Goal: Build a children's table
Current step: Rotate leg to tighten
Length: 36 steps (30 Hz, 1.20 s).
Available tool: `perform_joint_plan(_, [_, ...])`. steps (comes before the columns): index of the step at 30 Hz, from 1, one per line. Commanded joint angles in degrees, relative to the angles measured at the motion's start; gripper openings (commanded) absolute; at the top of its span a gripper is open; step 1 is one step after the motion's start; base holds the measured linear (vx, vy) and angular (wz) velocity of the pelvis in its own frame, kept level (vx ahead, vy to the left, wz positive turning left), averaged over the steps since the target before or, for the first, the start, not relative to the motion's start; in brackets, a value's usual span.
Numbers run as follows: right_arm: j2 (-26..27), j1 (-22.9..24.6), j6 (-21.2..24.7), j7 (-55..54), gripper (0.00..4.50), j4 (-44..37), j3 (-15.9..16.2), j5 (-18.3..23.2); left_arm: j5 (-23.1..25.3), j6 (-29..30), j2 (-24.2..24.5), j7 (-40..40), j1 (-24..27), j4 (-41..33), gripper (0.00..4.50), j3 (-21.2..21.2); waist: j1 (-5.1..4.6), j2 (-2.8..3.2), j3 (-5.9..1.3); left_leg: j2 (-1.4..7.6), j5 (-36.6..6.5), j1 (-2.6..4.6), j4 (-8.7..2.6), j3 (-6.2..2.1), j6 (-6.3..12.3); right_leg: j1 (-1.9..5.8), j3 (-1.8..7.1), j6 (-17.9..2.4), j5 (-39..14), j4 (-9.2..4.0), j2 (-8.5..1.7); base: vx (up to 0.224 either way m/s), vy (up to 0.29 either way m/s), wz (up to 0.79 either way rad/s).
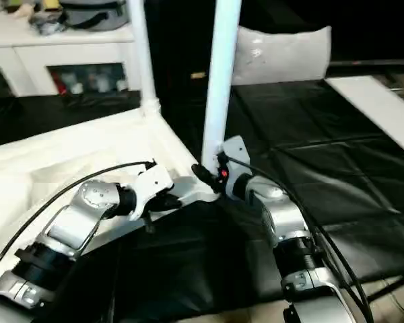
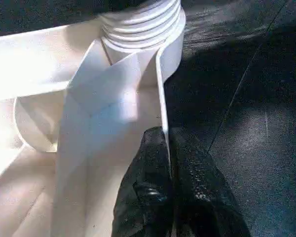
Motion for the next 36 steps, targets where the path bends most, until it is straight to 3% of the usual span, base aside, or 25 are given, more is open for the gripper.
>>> perform_joint_plan(1, [-0.4,1.5,1.5,0.1,3.16,3.1,0.8,-1.5,0.0,-1.1,-0.4,-1.0,-0.9,1.6,0.00,-1.5,0.18,0.11,-1.92,4.85,-29.2,1.36,-4.94,-2.75,-3.09,0.01,2.56,-10.3,-18.1,-5.47,-5.01,0.000,0.000,0.00])
perform_joint_plan(4, [-1.8,3.6,-0.5,2.3,3.38,-0.5,0.1,-0.5,0.3,-4.1,0.3,-1.0,-1.8,4.2,0.00,-1.4,1.22,0.08,-2.01,4.95,-26.3,1.59,-4.73,-2.34,-2.02,0.07,2.71,-10.0,-17.2,-5.65,-5.00,0.000,0.000,0.00])
perform_joint_plan(7, [-2.8,5.2,-1.8,4.2,3.57,-3.1,-0.5,0.6,0.2,-5.8,1.3,-1.8,-2.2,5.5,0.00,-1.7,1.53,0.14,-2.34,5.08,-23.4,1.07,-4.83,-2.35,-1.46,0.72,2.54,-10.4,-13.8,-5.06,-4.88,0.000,0.000,0.00])
perform_joint_plan(11, [-6.1,8.9,-4.4,8.7,4.03,-8.1,-1.3,2.2,0.3,-10.1,3.5,-4.8,-3.1,8.5,0.00,-2.6,2.32,0.25,-2.44,5.10,-21.7,1.18,-4.42,-1.99,-0.12,0.54,2.57,-10.6,-12.3,-5.24,-4.81,0.000,0.000,0.00])
perform_joint_plan(12, [-6.8,9.5,-5.1,9.4,4.03,-8.7,-1.8,2.6,0.2,-11.4,4.0,-5.8,-3.4,9.3,0.00,-2.9,2.23,0.28,-2.50,4.98,-20.3,0.53,-4.51,-2.16,0.09,1.01,2.37,-10.7,-12.4,-5.01,-5.01,0.000,0.000,0.00])
perform_joint_plan(13, [-7.3,9.7,-5.4,9.8,4.03,-8.9,-2.2,2.9,0.2,-12.3,4.3,-6.4,-3.6,9.8,0.00,-3.1,2.26,0.38,-2.52,5.01,-19.9,0.56,-4.48,-2.15,0.15,1.01,2.35,-10.7,-12.5,-5.05,-5.01,0.000,0.000,0.00])
perform_joint_plan(17, [-9.5,10.9,-6.6,11.7,4.45,-10.4,-3.8,3.7,-0.1,-16.8,5.7,-10.5,-3.9,11.1,0.00,-4.3,2.33,0.32,-2.77,5.12,-16.3,0.38,-4.10,-2.02,1.30,1.36,2.21,-12.1,-8.4,-4.53,-5.06,0.000,0.000,0.00])
perform_joint_plan(21, [-14.0,12.3,-6.9,18.2,4.48,-13.6,-4.1,5.2,0.4,-23.9,7.7,-16.1,-5.0,14.4,0.00,-6.8,2.59,0.44,-3.08,5.00,-10.6,0.19,-3.35,-1.76,4.52,1.88,1.81,-14.6,1.7,-3.60,-4.82,0.000,0.000,0.00])
perform_joint_plan(24, [-16.5,12.7,-6.4,22.6,4.48,-15.2,-2.9,5.6,0.6,-26.5,8.2,-17.9,-6.0,16.1,0.00,-7.4,3.11,0.44,-3.02,5.25,-10.5,0.29,-3.18,-1.60,5.50,1.99,1.63,-15.2,1.7,-3.40,-4.97,0.000,0.000,0.00])
perform_joint_plan(26, [-18.9,11.8,-6.7,27.2,4.48,-15.3,-0.3,4.8,0.7,-29.2,8.5,-20.4,-7.6,18.1,0.00,-7.9,3.51,0.44,-2.92,5.41,-11.6,0.40,-3.22,-1.56,5.23,1.93,1.60,-15.1,-1.3,-3.56,-5.08,0.000,0.000,0.00])
perform_joint_plan(30, [-19.3,10.4,-7.2,30.5,4.48,-14.6,2.0,3.8,1.1,-32.2,8.8,-22.3,-8.8,20.1,0.00,-8.4,4.05,0.32,-2.84,5.55,-13.7,0.67,-3.36,-1.52,3.43,1.65,1.68,-15.0,-6.5,-3.80,-5.19,0.000,0.000,0.00])
perform_joint_plan(36, [-18.1,7.7,-6.6,32.0,4.08,-11.7,3.6,3.2,0.6,-33.6,8.8,-24.1,-9.2,19.9,0.00,-8.9,4.23,0.37,-3.17,5.57,-11.8,0.67,-3.09,-1.47,3.34,1.72,1.56,-16.1,-2.0,-3.14,-5.21,0.000,0.000,0.00])
